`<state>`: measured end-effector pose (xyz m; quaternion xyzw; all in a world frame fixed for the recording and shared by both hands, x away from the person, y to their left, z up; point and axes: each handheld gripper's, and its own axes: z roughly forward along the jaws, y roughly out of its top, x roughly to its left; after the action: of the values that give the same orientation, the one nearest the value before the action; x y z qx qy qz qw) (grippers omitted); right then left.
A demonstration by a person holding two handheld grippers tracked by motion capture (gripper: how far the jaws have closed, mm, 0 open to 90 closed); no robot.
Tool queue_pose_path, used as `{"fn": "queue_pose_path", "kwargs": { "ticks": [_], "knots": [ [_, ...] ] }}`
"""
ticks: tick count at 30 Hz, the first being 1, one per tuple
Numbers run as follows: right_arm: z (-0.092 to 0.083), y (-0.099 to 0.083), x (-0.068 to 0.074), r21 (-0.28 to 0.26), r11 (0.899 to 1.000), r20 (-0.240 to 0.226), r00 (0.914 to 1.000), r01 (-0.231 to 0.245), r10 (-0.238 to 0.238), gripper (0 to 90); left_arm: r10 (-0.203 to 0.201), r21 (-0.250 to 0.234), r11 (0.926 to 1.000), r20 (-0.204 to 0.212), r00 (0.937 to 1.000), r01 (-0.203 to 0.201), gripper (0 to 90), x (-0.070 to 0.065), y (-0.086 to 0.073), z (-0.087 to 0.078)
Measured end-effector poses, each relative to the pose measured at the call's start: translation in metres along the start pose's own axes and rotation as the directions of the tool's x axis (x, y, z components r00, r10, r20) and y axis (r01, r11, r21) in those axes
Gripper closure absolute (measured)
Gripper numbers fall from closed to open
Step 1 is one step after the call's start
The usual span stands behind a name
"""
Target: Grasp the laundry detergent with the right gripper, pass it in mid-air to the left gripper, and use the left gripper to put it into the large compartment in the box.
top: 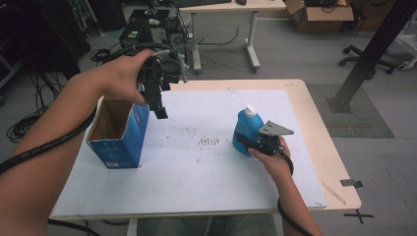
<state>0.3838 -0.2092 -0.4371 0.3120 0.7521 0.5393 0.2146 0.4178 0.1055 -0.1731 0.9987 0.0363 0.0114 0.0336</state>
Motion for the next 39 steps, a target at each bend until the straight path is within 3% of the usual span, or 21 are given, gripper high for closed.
{"fn": "queue_pose_path", "kwargs": {
  "ticks": [12, 22, 29, 33, 34, 38, 39],
  "knots": [
    [-0.003, 0.002, -0.002, 0.004, 1.0, -0.023, 0.9996, -0.016, 0.016, 45.9, 0.003, 0.002, 1.0, 0.004, 1.0, -0.003, 0.2, -0.001, 0.003, 0.0],
    [-0.021, 0.038, 0.006, -0.028, 0.999, -0.104, 0.9936, 0.041, -0.044, 46.2, 0.01, -0.001, 1.0, 0.003, 0.9999, -0.01, 0.2, -0.003, 0.009, -0.004],
    [-0.031, 0.063, 0.017, -0.031, 0.993, -0.187, 0.9756, 0.112, -0.116, 46.3, 0.011, 0.0, 0.9999, 0.006, 0.9999, -0.011, 0.2, -0.006, 0.013, -0.005],
    [-0.035, 0.074, 0.023, -0.049, 0.99, -0.238, 0.9608, 0.134, -0.142, 46.4, 0.017, -0.002, 0.9999, 0.01, 0.9998, -0.017, 0.2, -0.008, 0.014, -0.005],
    [-0.035, 0.074, 0.023, -0.049, 0.99, -0.238, 0.9608, 0.134, -0.142, 46.4, 0.021, 0.001, 0.9998, 0.009, 0.9998, -0.021, 0.2, -0.009, 0.015, -0.006],
    [-0.036, 0.081, 0.029, -0.048, 0.984, -0.29, 0.9397, 0.174, -0.181, 46.4, 0.027, -0.001, 0.9996, 0.011, 0.9996, -0.027, 0.2, -0.012, 0.018, -0.007],
    [-0.036, 0.081, 0.029, -0.048, 0.984, -0.29, 0.9397, 0.174, -0.181, 46.4, 0.027, -0.001, 0.9996, 0.011, 0.9996, -0.027, 0.2, -0.012, 0.018, -0.007]
  ]
}}
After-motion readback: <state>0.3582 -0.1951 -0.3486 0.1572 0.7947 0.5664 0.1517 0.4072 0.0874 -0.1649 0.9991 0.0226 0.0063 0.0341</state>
